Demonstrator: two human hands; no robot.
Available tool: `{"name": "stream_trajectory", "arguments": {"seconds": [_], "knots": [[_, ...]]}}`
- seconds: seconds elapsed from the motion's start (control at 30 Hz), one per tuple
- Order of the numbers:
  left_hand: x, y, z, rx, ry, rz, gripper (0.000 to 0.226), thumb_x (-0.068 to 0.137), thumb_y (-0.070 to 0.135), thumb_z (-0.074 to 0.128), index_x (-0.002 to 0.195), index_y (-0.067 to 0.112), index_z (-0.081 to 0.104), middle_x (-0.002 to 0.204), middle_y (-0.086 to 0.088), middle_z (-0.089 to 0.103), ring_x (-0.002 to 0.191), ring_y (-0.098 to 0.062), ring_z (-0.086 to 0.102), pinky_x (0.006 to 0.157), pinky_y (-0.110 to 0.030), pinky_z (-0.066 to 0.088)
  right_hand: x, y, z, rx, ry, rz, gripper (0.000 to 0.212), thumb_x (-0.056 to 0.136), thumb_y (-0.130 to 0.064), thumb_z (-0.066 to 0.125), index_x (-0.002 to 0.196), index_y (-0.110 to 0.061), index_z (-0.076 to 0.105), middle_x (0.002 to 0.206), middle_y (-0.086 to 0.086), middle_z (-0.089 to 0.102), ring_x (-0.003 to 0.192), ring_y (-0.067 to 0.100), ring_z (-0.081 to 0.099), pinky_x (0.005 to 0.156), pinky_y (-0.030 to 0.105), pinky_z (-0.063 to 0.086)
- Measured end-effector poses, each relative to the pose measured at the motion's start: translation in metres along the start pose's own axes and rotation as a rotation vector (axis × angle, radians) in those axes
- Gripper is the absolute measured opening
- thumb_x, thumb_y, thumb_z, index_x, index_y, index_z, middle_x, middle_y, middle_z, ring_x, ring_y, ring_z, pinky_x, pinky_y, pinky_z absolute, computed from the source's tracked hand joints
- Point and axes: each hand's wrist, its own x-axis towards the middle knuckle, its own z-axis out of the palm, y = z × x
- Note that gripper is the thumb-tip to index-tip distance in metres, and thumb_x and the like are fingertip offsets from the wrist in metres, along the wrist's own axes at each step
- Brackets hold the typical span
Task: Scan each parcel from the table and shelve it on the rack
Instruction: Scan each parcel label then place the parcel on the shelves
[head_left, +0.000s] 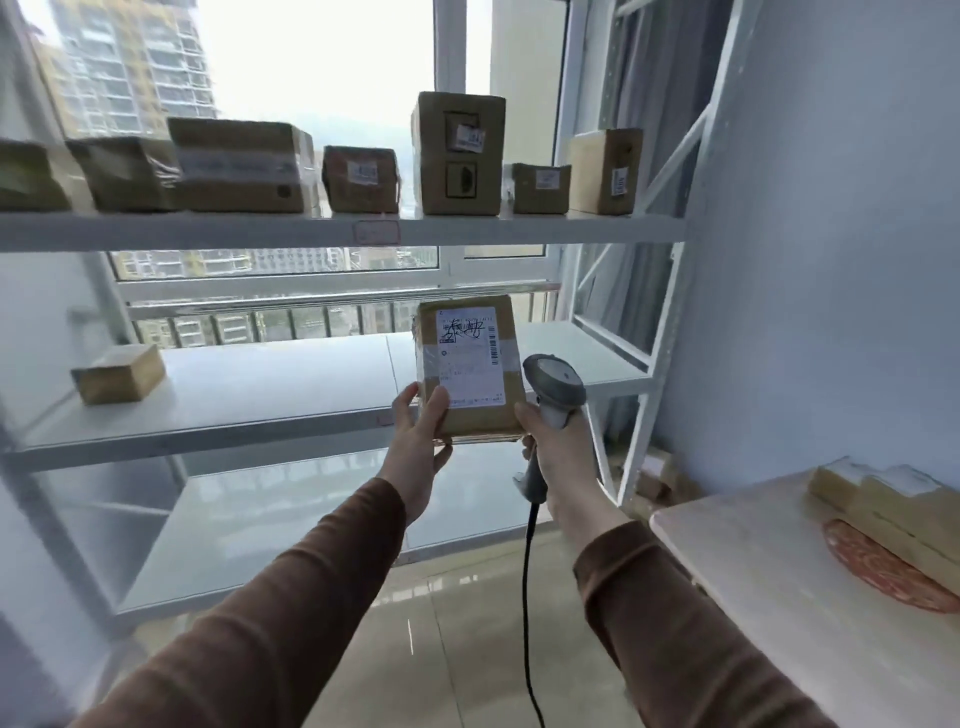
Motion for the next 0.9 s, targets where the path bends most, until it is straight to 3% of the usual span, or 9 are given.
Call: {"name": "stream_trajectory", "arguments": {"seconds": [0.13,0.27,0.43,0.6,0.67,0.77,0.9], "knots": [[0.018,0.026,-0.083,-0.021,0.089,-0.006,0.054,0.101,0.048,0.059,0.148,0.033,0.037,0.13,-0.004,0.064,0.114,-0.018,0.062,0.103,-0.04,0.05,0.004,0.013,0.095,-0.006,-0.088,0.014,0.021,0.09,-0.023,0.075,0.1,-0.007,0.066,0.066,0.003,0.058,0.058,0.018,0.052,0.061,0.031,0.045],[0.044,0.04,-0.157,-0.03,0.159,-0.02,0.058,0.1,0.051,0.059,0.151,0.034,0.037,0.136,-0.004,0.062,0.126,-0.024,0.058,0.107,-0.043,0.047,0.015,0.026,0.177,0.004,-0.172,0.029,0.02,0.09,-0.021,0.076,0.101,-0.012,0.062,0.072,0.001,0.059,0.061,0.017,0.053,0.061,0.03,0.045],[0.089,0.041,-0.235,-0.031,0.225,-0.062,0.061,0.099,0.052,0.06,0.153,0.032,0.041,0.141,-0.004,0.062,0.127,-0.025,0.059,0.111,-0.047,0.044,0.042,0.052,0.265,0.002,-0.252,0.054,0.018,0.09,-0.019,0.076,0.089,-0.015,0.059,0.068,0.002,0.056,0.056,0.018,0.05,0.057,0.031,0.044],[0.148,0.042,-0.299,-0.017,0.295,-0.094,0.061,0.097,0.051,0.063,0.151,0.033,0.042,0.136,-0.001,0.065,0.124,-0.024,0.06,0.113,-0.051,0.04,0.089,0.085,0.343,0.013,-0.295,0.097,0.017,0.088,-0.024,0.078,0.095,-0.019,0.064,0.077,0.0,0.064,0.07,0.022,0.06,0.071,0.039,0.05],[0.176,0.043,-0.322,-0.031,0.347,-0.102,0.065,0.096,0.048,0.065,0.152,0.029,0.038,0.13,-0.003,0.067,0.112,-0.023,0.064,0.105,-0.046,0.045,0.111,0.096,0.373,0.019,-0.318,0.125,0.017,0.088,-0.025,0.078,0.096,-0.02,0.064,0.079,-0.001,0.065,0.072,0.022,0.061,0.073,0.039,0.051],[0.21,0.045,-0.352,-0.043,0.431,-0.113,0.062,0.097,0.042,0.067,0.148,0.023,0.039,0.12,-0.007,0.067,0.099,-0.024,0.064,0.081,-0.037,0.049,0.14,0.107,0.415,0.008,-0.362,0.166,0.022,0.085,-0.03,0.082,0.095,-0.02,0.065,0.077,-0.004,0.066,0.07,0.02,0.064,0.066,0.034,0.051],[0.246,0.047,-0.389,-0.042,0.476,-0.127,0.055,0.098,0.042,0.065,0.143,0.02,0.045,0.118,-0.005,0.066,0.103,-0.022,0.063,0.084,-0.038,0.047,0.165,0.117,0.463,0.018,-0.413,0.25,0.031,0.079,-0.039,0.086,0.096,-0.02,0.069,0.074,-0.008,0.069,0.068,0.016,0.068,0.067,0.037,0.054]]}}
